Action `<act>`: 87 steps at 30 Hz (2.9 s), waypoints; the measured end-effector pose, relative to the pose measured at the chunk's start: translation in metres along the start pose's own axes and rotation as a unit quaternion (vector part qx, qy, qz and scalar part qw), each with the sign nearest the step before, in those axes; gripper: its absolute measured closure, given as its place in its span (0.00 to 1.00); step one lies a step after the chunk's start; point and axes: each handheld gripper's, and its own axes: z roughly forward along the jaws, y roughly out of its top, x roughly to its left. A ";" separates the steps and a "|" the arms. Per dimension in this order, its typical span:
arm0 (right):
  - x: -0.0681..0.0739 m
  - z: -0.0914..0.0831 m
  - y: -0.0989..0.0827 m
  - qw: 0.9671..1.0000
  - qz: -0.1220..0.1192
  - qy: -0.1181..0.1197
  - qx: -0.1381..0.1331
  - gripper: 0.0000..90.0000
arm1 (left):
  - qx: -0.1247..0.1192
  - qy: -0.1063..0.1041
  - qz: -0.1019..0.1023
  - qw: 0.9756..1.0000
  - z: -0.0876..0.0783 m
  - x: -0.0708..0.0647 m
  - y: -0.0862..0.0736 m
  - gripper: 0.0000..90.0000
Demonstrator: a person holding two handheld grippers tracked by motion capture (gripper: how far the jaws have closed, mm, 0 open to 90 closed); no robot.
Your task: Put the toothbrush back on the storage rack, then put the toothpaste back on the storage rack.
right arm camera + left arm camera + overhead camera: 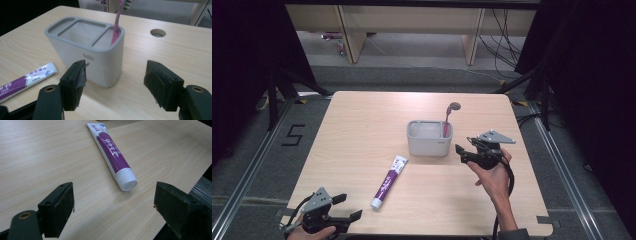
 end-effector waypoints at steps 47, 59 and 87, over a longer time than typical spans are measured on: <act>0.007 -0.048 -0.112 0.997 0.001 0.006 0.082 0.31 | 0.007 -0.018 0.000 1.000 0.007 -0.001 0.003 0.18; 0.013 -0.062 -0.128 0.996 -0.017 0.016 0.091 0.31 | 0.014 -0.017 -0.005 1.000 0.012 0.001 0.005 0.17; 0.019 -0.063 -0.134 0.993 -0.026 0.018 0.109 0.31 | 0.084 -0.002 0.043 0.996 0.047 0.012 0.046 0.18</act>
